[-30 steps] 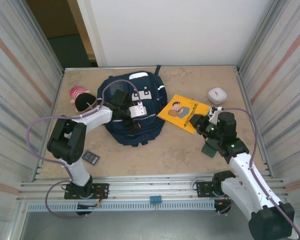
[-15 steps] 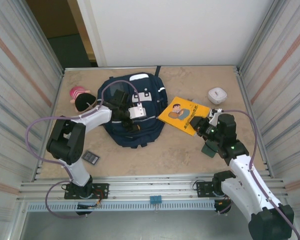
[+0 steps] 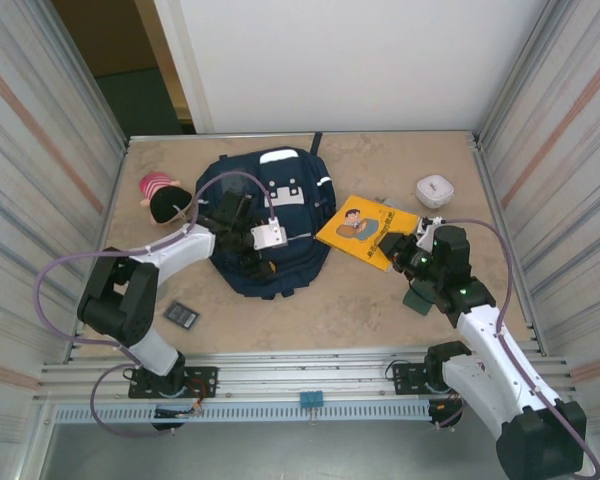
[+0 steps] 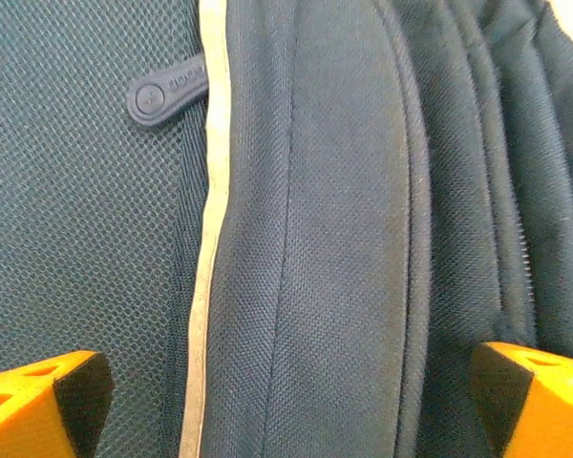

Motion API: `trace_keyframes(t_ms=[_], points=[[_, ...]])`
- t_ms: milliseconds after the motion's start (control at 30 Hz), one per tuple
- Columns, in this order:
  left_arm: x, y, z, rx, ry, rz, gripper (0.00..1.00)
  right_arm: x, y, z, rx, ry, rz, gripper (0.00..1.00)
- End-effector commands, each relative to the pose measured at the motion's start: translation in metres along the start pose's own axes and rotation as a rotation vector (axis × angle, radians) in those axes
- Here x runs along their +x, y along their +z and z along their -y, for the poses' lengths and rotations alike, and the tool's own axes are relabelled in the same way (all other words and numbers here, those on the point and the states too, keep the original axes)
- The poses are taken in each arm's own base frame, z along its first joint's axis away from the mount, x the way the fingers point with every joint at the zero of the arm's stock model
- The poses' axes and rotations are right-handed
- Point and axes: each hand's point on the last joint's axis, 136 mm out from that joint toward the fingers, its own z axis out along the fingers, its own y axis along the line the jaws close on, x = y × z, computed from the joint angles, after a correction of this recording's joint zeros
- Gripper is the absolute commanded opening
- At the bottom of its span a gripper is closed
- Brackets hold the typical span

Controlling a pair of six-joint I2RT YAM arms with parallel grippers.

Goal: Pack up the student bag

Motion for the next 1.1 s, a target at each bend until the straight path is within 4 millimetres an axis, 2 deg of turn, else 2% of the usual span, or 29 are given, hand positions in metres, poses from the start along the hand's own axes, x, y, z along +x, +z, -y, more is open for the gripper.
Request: trace_keyframes(t_ms=[0, 67, 100, 200, 300, 367, 567, 700, 867, 1067], points=[[0.022, 0.01, -0.027, -0.16, -0.008, -0.119, 0.9, -0.012, -0.008, -0.031, -0.111, -0.075, 0.048, 0.0], [0.015, 0.008, -0.034, -0.192, -0.024, -0.116, 0.68, -0.011, -0.009, -0.028, -0.106, -0.071, 0.047, 0.0], [0.005, 0.003, -0.037, -0.216, -0.039, -0.083, 0.57, -0.011, -0.009, -0.027, -0.103, -0.067, 0.044, 0.0], [-0.032, -0.017, -0.03, -0.212, -0.069, 0.063, 0.34, -0.013, -0.011, -0.024, -0.092, -0.047, 0.041, 0.0], [-0.059, -0.036, -0.03, -0.253, -0.163, 0.112, 0.08, -0.021, -0.018, -0.022, -0.089, -0.026, 0.064, 0.0], [-0.074, -0.047, -0.032, -0.271, -0.228, 0.129, 0.0, -0.029, -0.023, -0.019, -0.088, -0.01, 0.089, 0.0], [-0.113, -0.085, -0.048, -0.303, -0.509, 0.234, 0.0, -0.049, -0.039, -0.018, -0.091, 0.034, 0.089, 0.0], [-0.14, -0.109, -0.052, -0.336, -0.624, 0.325, 0.0, -0.042, -0.046, -0.019, -0.036, -0.001, 0.049, 0.0], [-0.155, -0.128, -0.061, -0.334, -0.731, 0.38, 0.0, -0.034, -0.054, -0.021, -0.017, -0.001, 0.026, 0.0], [-0.175, -0.145, -0.07, -0.289, -0.774, 0.473, 0.0, -0.006, -0.052, -0.034, -0.06, 0.007, -0.049, 0.01]])
